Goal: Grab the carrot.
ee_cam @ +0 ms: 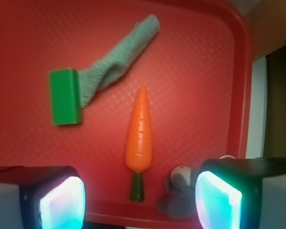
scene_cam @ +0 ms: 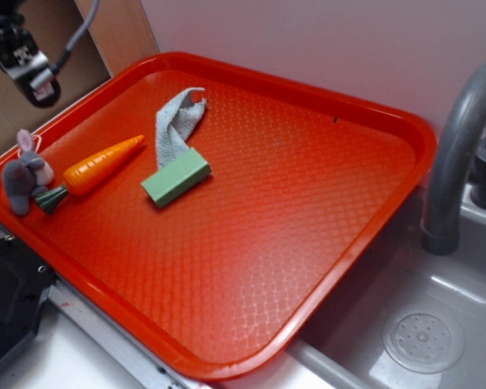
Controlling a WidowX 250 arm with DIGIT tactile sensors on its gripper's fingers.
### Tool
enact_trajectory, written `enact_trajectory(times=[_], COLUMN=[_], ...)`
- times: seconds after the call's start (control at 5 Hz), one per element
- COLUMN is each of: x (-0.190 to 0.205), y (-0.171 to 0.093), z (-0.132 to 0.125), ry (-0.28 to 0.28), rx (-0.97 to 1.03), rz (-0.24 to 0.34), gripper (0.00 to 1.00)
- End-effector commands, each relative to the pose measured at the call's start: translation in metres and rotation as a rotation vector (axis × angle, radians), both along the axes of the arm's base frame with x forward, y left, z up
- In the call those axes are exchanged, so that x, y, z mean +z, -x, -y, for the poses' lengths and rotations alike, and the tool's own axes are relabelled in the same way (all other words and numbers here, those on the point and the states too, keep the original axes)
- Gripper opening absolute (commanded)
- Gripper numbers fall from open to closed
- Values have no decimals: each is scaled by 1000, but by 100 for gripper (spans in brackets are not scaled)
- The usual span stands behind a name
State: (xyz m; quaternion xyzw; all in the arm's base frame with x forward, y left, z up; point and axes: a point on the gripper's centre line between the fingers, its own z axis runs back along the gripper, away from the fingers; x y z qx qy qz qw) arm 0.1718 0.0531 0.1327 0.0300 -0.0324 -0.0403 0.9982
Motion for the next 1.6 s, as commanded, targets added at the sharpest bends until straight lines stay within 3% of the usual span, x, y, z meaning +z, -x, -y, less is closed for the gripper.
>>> enact_trajectory(times=[0.0,0.2,0.4,0.8,1.0,1.2,1.4], x=[-44,-61,-85,-106,-113,-114,-108], y=[-8,-13,-13,-13,-15,-17,-19], z=[-17,-16,-15,-2,-7,-7,-6], ry=[15,-8,27,85,69,38,-1], rx=[-46,-69,-97,-188,-182,-183,-192], rz=[-61,-96,-153,-205,-228,-227,-206], gripper=[100,100,100,100,100,0,0])
